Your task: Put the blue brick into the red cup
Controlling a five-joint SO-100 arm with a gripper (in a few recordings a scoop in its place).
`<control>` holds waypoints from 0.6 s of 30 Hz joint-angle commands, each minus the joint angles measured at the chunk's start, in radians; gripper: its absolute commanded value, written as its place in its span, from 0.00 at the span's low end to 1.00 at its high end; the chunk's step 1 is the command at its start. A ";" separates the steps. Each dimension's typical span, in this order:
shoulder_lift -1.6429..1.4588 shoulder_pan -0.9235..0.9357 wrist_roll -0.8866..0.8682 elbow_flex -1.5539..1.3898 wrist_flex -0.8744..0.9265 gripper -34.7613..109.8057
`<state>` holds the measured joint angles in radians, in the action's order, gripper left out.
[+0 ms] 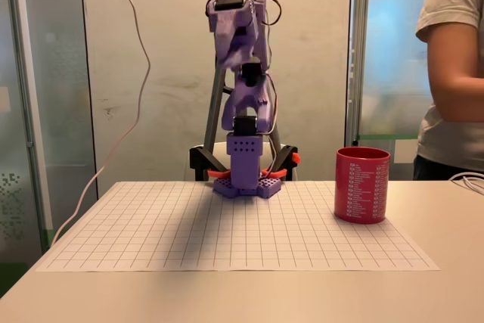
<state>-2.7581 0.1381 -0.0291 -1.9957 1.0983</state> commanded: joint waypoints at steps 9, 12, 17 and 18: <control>-0.545 -0.012 0.034 0.032 0.296 0.24; -0.545 -0.014 0.020 -0.054 0.288 0.24; -0.546 -0.015 -0.014 -0.445 0.132 0.24; -0.546 -0.015 -0.011 -0.520 0.115 0.24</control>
<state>-3.3042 0.1166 -0.0291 -2.2734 1.2763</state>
